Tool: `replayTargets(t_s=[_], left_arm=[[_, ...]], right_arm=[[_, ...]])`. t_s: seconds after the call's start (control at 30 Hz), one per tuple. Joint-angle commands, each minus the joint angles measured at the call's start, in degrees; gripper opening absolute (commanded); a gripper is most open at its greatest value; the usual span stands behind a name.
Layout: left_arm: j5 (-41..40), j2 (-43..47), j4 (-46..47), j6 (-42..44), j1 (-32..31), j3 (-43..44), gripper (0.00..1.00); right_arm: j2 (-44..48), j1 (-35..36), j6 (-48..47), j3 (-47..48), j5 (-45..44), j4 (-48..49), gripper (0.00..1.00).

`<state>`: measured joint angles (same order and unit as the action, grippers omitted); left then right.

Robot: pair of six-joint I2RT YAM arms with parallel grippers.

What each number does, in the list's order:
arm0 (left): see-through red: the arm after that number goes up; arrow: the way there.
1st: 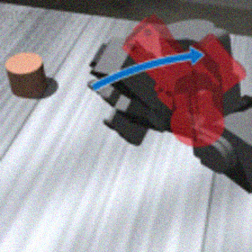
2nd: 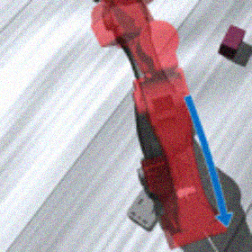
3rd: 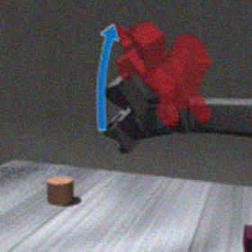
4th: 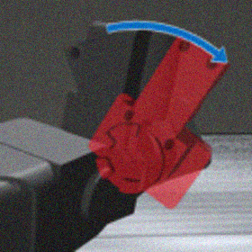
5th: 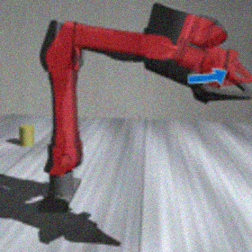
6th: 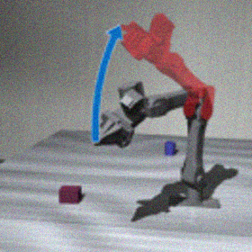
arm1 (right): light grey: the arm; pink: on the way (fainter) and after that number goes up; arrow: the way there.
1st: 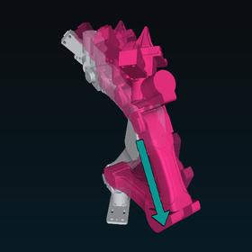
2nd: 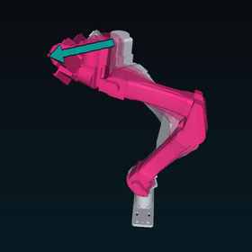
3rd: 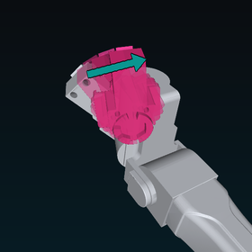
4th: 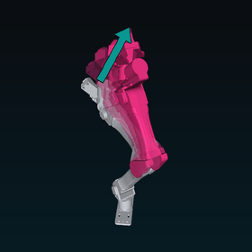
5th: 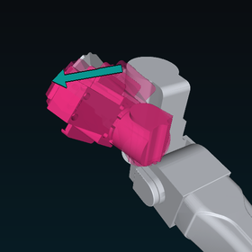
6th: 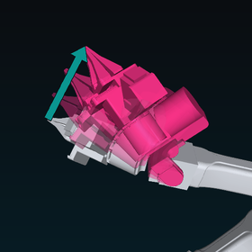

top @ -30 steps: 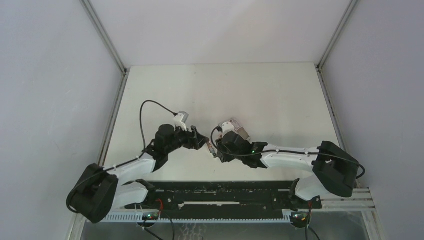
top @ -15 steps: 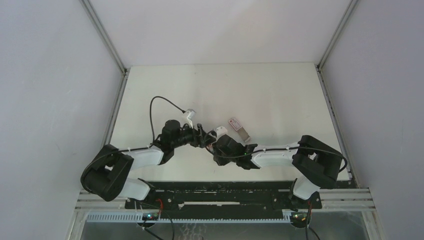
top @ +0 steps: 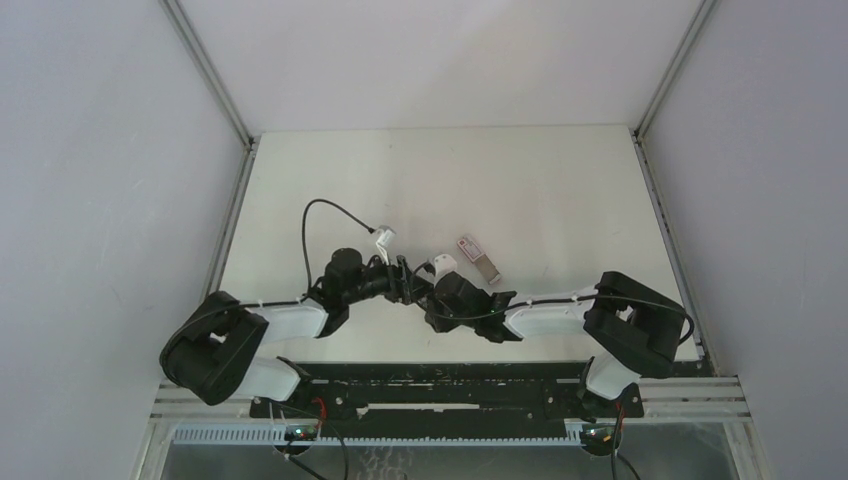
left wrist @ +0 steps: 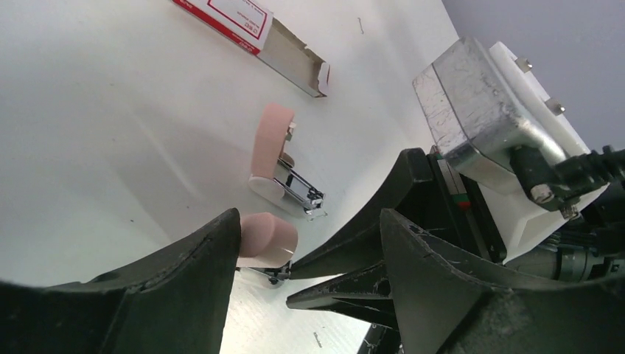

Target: Load the staples into the stapler

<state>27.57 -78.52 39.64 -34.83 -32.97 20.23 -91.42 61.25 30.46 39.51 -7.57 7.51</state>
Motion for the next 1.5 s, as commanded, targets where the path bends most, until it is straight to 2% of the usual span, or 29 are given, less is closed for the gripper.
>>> replayTargets(t_s=[0.0,0.23,0.37,0.43,0.57,0.63,0.8,0.93,1.23,1.37,1.47], left_arm=[[4.8,-0.7,8.5,-5.2,-2.1,-2.4,0.74],[6.9,-5.0,16.2,-8.6,-4.1,-3.6,0.71],[4.0,-2.4,16.9,-7.6,-4.2,-5.1,0.7],[0.0,2.0,11.8,-5.2,-4.2,-5.0,0.7],[-14.9,12.7,-8.2,-0.5,-4.0,-3.1,0.72],[-20.0,16.6,-14.1,-0.3,-3.5,-2.1,0.73],[-24.7,22.1,-21.5,-3.0,-2.8,-1.5,0.75],[-26.9,25.8,-23.4,-5.3,-2.6,-3.1,0.76],[-29.7,32.5,-27.6,-9.2,-2.4,-4.9,0.78],[-29.7,34.2,-28.1,-10.5,-2.4,-5.2,0.79],[-28.3,34.3,-27.7,-12.2,-2.4,-5.6,0.79]], right_arm=[[2.0,-0.1,-1.2,-2.0,-1.3,1.2,0.22],[5.7,-0.1,-2.7,-4.1,-1.1,1.7,0.25],[8.9,0.4,-4.7,-5.8,0.6,2.2,0.3],[11.0,0.8,-5.9,-6.4,0.5,1.6,0.35],[14.0,0.9,-8.1,-6.1,-1.4,0.3,0.47],[13.5,1.0,-9.2,-4.3,-2.4,-0.8,0.52],[7.6,0.9,-11.3,1.0,-4.5,-1.6,0.55],[2.7,0.9,-12.4,3.8,-5.2,-1.6,0.56],[-4.1,1.1,-12.9,6.1,-3.7,-1.4,0.53],[-5.0,1.1,-12.6,6.1,-3.6,-2.3,0.43],[-4.9,1.1,-12.7,6.1,-3.8,-2.9,0.28]])
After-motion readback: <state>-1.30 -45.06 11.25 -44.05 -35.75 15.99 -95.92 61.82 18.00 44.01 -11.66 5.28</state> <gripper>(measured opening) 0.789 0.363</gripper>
